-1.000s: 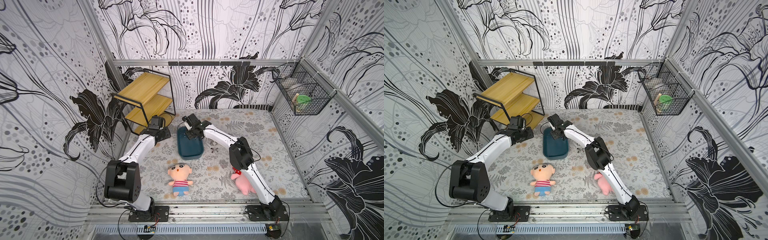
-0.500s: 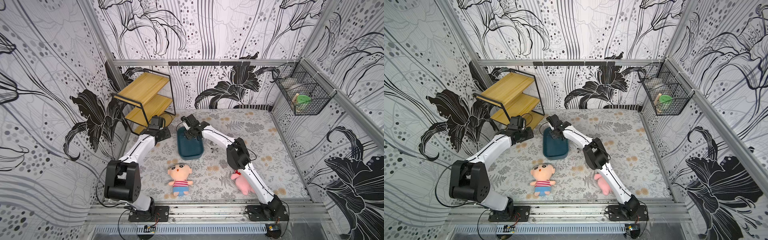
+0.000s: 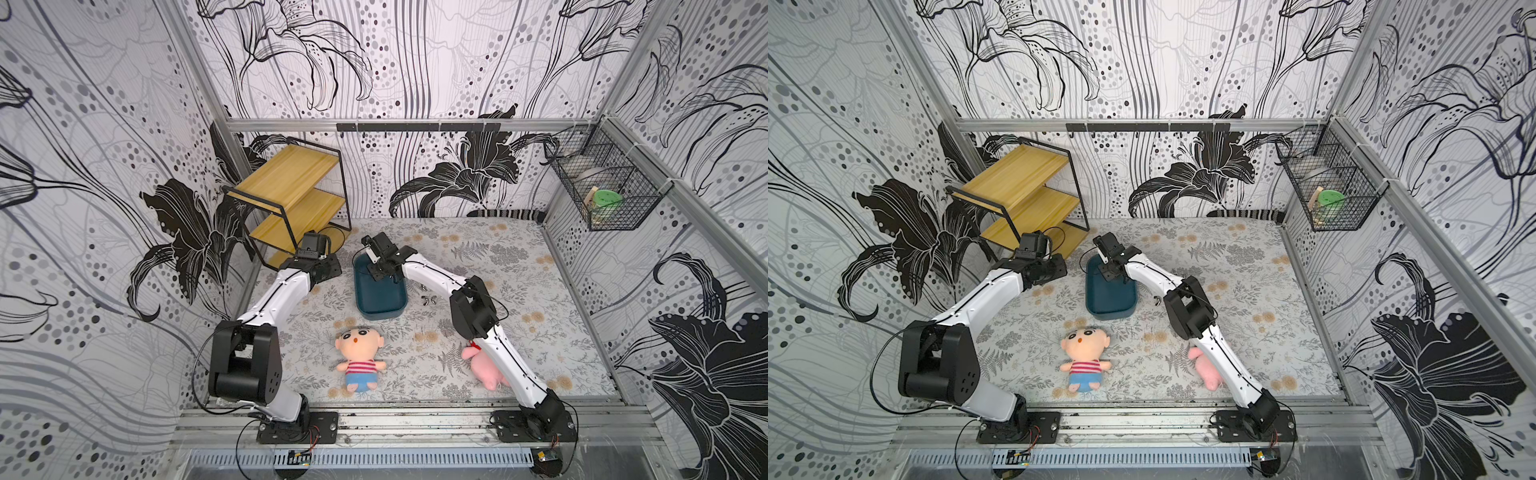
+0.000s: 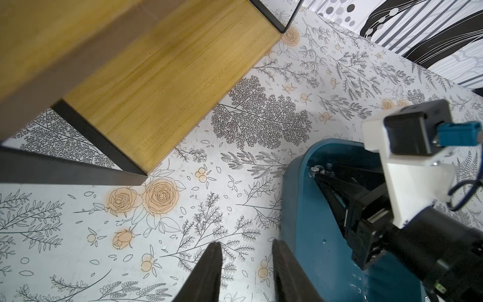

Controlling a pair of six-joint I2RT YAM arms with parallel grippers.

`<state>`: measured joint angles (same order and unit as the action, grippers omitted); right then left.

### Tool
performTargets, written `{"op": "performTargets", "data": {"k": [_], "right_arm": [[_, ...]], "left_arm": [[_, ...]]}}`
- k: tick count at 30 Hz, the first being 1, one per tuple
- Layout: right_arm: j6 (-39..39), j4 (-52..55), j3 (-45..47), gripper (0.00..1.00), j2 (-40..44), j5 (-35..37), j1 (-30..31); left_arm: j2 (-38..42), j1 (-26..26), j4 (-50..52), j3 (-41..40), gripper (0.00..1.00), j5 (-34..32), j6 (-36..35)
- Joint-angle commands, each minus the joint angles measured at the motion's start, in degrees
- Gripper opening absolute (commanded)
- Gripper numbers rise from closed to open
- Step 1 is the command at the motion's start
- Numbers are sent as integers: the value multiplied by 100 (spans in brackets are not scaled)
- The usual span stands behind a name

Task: Take out the wing nut from the storage box
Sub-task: Pick up the wing nut from the storage box.

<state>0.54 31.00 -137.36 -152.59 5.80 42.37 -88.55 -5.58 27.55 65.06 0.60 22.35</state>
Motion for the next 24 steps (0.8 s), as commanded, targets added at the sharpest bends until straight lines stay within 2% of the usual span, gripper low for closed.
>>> {"op": "performTargets", "data": {"k": [1, 10, 24], "right_arm": [[-93, 114, -72, 34, -116, 96, -1], [-115, 55, 33, 17, -110, 45, -1], [-212, -86, 507, 3, 411, -67, -1]], "left_arm": [[-14, -4, -13, 107, 38, -60, -95], [-13, -4, -19, 112, 38, -47, -76], [-4, -4, -92, 42, 37, 19, -46]]}}
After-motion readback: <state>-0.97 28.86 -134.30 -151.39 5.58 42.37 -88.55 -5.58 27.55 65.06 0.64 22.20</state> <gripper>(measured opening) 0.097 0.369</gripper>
